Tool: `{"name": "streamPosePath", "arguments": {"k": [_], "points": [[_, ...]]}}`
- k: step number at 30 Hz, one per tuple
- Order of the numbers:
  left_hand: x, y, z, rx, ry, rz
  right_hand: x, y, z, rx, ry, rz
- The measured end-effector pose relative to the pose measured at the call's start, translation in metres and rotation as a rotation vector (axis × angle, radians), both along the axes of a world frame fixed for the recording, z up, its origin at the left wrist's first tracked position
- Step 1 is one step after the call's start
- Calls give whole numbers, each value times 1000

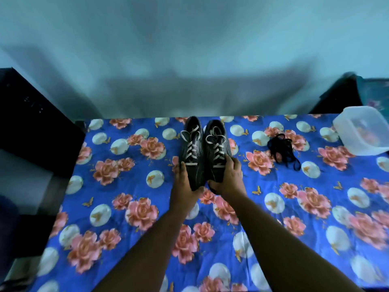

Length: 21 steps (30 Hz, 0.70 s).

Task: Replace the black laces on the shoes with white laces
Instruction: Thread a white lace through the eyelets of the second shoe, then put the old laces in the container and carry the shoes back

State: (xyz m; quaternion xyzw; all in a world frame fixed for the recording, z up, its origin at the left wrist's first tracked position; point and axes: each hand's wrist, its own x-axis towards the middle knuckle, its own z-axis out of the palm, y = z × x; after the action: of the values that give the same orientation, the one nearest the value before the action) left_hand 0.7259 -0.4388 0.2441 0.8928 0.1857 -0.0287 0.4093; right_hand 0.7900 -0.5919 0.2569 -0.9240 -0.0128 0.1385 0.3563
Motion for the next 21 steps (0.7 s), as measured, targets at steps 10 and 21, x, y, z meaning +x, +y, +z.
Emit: {"name": "streamPosePath", "arguments": {"k": [10,21], "points": [[-53,-7,11,-45,157,-21,-58,-12,2,-25,133,-28],[-51,-12,41,39,82,-185,-60,-17,49,-7,163,17]]}}
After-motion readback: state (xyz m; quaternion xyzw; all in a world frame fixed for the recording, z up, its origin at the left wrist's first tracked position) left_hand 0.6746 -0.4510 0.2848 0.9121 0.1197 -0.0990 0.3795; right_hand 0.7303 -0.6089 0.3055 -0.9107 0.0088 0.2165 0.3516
